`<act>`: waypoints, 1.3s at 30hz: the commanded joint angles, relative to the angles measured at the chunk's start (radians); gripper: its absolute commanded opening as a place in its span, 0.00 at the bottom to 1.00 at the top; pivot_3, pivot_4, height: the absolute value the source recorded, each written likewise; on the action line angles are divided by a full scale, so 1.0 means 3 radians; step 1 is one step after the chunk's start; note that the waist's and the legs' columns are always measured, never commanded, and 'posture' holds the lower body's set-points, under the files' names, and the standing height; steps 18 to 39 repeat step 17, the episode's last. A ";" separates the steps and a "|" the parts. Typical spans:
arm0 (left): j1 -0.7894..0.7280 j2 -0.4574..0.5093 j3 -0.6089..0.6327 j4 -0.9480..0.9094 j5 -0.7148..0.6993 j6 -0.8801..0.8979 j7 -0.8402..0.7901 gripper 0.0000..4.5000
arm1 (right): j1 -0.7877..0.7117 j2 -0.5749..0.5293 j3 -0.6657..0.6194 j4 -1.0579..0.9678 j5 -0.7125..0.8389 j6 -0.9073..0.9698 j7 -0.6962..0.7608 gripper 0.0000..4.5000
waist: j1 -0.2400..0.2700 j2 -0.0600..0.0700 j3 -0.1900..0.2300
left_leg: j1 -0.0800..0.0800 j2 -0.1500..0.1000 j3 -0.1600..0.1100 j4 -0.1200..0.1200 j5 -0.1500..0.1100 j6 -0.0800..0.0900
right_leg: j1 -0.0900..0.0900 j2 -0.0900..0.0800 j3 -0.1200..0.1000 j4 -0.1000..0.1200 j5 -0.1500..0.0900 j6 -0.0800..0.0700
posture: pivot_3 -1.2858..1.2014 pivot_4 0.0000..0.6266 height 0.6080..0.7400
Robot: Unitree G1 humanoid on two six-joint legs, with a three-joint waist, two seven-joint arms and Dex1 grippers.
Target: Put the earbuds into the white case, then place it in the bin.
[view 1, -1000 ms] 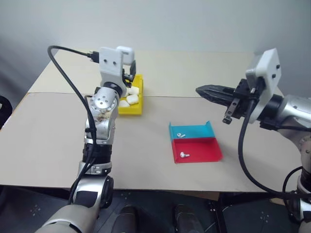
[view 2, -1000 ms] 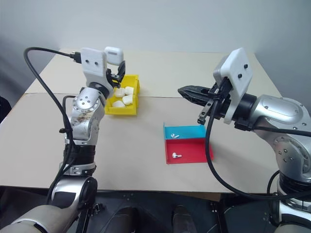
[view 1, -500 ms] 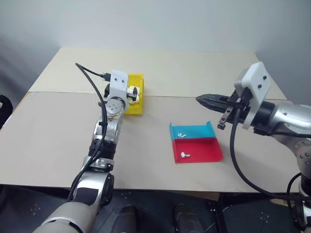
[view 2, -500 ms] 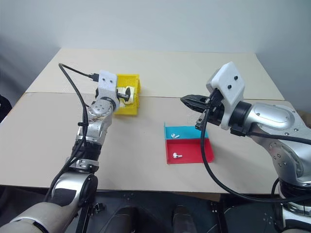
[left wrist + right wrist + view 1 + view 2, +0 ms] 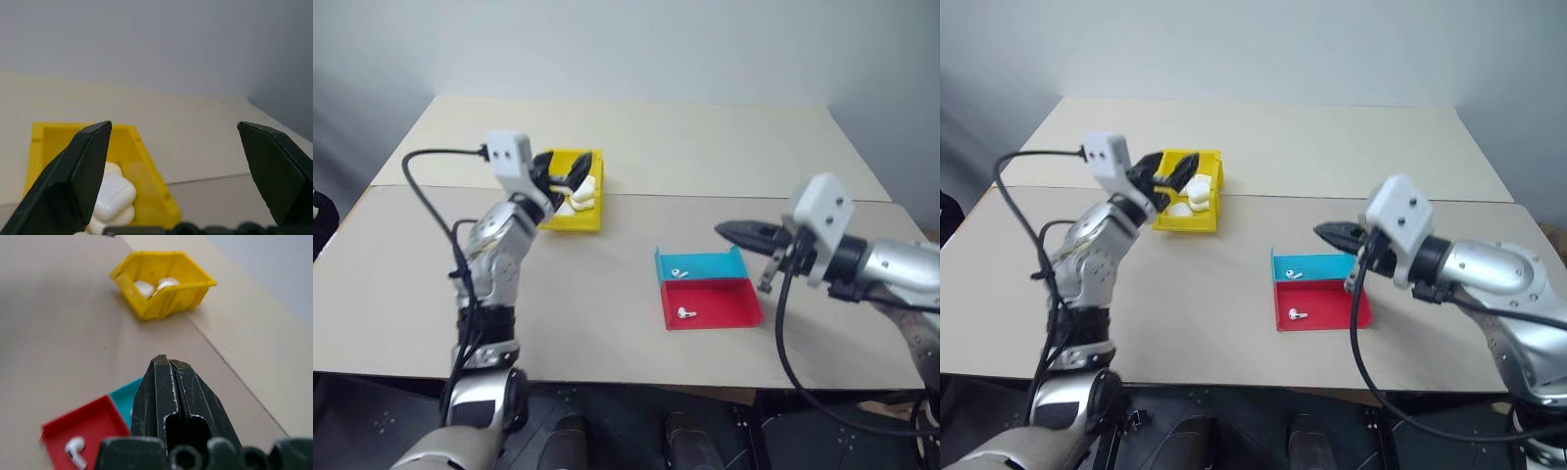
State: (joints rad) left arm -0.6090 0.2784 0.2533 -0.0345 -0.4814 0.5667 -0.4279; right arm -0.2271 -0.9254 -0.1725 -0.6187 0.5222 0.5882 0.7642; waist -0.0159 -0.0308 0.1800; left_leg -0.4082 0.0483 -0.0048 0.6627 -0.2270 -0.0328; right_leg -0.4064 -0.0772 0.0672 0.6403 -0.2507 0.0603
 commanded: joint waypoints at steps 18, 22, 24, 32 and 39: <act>0.1661 0.1942 0.0814 -0.1551 -0.1000 0.0276 -0.1688 0.99 | 0.0499 -0.0524 -0.0999 0.0840 -0.0160 -0.1197 0.1519 0.00 | 0.0009 -0.0001 0.0000 | 0.0021 0.0004 0.0007 -0.0003 0.0000 -0.0001 | 0.0013 0.0001 0.0003 0.0002 -0.0004 -0.0004 | 0.52 0.24 1.00; 0.1661 0.1942 0.0814 -0.1551 -0.1000 0.0276 -0.1688 0.99 | 0.0499 -0.0524 -0.0999 0.0840 -0.0160 -0.1197 0.1519 0.00 | 0.0009 -0.0001 0.0000 | 0.0021 0.0004 0.0007 -0.0003 0.0000 -0.0001 | 0.0013 0.0001 0.0003 0.0002 -0.0004 -0.0004 | 0.52 0.24 1.00; 0.1661 0.1942 0.0814 -0.1551 -0.1000 0.0276 -0.1688 0.99 | 0.0499 -0.0524 -0.0999 0.0840 -0.0160 -0.1197 0.1519 0.00 | 0.0009 -0.0001 0.0000 | 0.0021 0.0004 0.0007 -0.0003 0.0000 -0.0001 | 0.0013 0.0001 0.0003 0.0002 -0.0004 -0.0004 | 0.52 0.24 1.00; 0.1661 0.1942 0.0814 -0.1551 -0.1000 0.0276 -0.1688 0.99 | 0.0499 -0.0524 -0.0999 0.0840 -0.0160 -0.1197 0.1519 0.00 | 0.0009 -0.0001 0.0000 | 0.0021 0.0004 0.0007 -0.0003 0.0000 -0.0001 | 0.0013 0.0001 0.0003 0.0002 -0.0004 -0.0004 | 0.52 0.24 1.00; 0.1661 0.1942 0.0814 -0.1551 -0.1000 0.0276 -0.1688 0.99 | 0.0499 -0.0524 -0.0999 0.0840 -0.0160 -0.1197 0.1519 0.00 | 0.0009 -0.0001 0.0000 | 0.0021 0.0004 0.0007 -0.0003 0.0000 -0.0001 | 0.0013 0.0001 0.0003 0.0002 -0.0004 -0.0004 | 0.52 0.24 1.00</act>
